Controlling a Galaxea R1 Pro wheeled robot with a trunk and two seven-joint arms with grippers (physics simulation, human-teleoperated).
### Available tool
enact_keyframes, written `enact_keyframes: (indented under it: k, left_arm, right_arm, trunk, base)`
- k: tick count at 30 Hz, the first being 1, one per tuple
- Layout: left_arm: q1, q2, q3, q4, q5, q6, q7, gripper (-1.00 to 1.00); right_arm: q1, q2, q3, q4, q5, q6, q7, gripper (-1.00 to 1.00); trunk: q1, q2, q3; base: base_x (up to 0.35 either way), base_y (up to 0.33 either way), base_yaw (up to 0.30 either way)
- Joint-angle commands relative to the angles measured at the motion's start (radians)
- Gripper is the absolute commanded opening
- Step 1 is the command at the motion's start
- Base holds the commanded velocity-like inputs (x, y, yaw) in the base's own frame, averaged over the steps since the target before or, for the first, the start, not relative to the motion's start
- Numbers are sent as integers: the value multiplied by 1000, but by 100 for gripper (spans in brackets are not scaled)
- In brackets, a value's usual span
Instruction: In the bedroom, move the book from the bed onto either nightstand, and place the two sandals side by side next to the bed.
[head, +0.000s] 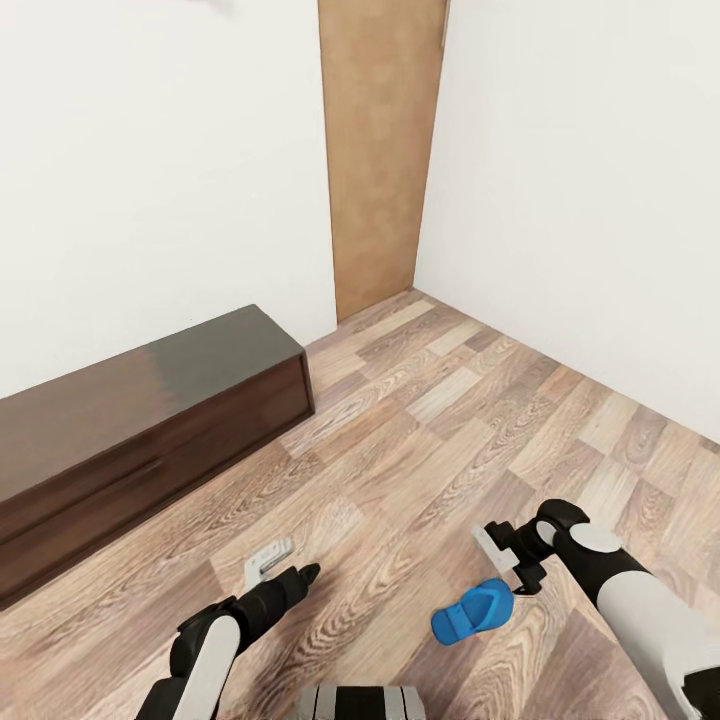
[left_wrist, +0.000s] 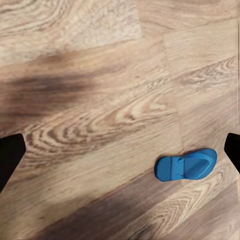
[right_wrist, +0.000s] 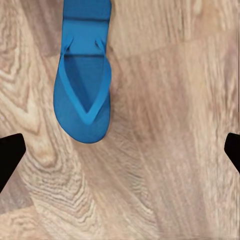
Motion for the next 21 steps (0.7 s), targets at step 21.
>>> enact_keyframes:
  k: [21]
  left_arm:
    - [-1, 3, 1, -58, 7, 42, 11, 100]
  right_arm:
    - [-256, -37, 4, 144, 36, -48, 7, 100]
  trunk:
    - [9, -5, -82]
  base:
    - [0, 0, 0]
